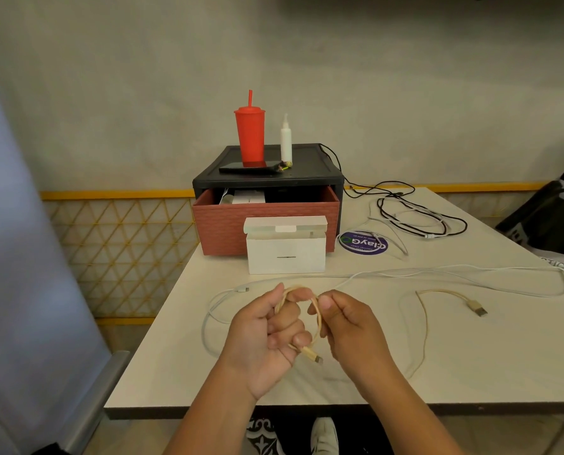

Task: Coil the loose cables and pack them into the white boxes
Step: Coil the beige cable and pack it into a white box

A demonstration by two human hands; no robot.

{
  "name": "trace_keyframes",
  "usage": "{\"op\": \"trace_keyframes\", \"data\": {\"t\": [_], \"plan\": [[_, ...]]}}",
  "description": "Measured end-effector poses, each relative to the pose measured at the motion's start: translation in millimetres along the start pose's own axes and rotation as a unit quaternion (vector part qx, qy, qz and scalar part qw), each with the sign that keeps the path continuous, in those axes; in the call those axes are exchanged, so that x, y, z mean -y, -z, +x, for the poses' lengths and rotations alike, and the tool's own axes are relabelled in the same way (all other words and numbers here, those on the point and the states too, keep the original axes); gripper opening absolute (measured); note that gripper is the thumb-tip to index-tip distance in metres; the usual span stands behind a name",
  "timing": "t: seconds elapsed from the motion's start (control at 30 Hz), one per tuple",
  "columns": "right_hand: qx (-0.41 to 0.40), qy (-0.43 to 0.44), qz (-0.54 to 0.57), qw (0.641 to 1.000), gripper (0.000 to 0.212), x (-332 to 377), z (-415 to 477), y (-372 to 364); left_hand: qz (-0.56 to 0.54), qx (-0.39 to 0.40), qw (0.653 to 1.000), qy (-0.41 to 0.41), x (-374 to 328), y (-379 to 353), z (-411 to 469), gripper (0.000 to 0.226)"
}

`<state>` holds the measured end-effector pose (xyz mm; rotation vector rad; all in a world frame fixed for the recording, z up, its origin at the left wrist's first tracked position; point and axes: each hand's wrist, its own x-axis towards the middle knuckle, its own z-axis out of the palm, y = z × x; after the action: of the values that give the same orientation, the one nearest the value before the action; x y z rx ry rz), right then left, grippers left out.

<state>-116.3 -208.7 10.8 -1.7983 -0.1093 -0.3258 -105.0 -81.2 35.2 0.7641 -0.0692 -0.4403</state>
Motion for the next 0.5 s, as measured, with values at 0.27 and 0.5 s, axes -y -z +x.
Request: {"op": "trace_keyframes", "data": {"t": [0.27, 0.5], "plan": [[0.111, 0.026, -0.172, 0.978, 0.025, -5.6, -13.4, 3.4, -0.068, -0.006, 0.994, -0.088, 1.1, 9.4, 4.5, 0.037], [0.19, 0.006, -0.234, 0.953, 0.025, 11.5, -21.7, 8.7, 0.034, -0.024, 0.988, -0.152, 2.8, 22.6, 8.1, 0.04]]}}
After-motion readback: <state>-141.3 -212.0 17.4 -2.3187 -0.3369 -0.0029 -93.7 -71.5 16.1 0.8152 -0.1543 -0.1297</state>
